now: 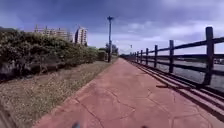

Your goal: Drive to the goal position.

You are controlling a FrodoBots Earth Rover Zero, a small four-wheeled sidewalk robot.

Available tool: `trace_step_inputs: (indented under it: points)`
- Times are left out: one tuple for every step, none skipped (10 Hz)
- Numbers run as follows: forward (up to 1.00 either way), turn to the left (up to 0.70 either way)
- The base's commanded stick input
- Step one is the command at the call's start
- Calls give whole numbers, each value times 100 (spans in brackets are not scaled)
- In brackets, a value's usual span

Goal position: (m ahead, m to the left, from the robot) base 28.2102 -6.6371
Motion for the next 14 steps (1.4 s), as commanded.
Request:
trace_step_inputs:
  points:
    - [70, -23]
    - [70, -22]
    - [70, 0]
    - [70, 0]
    - [70, 0]
    - [70, 0]
    - [70, 0]
    - [70, 0]
    - [70, 0]
    - [70, 0]
    - [70, 0]
    - [70, 0]
    - [70, 0]
    - [70, 0]
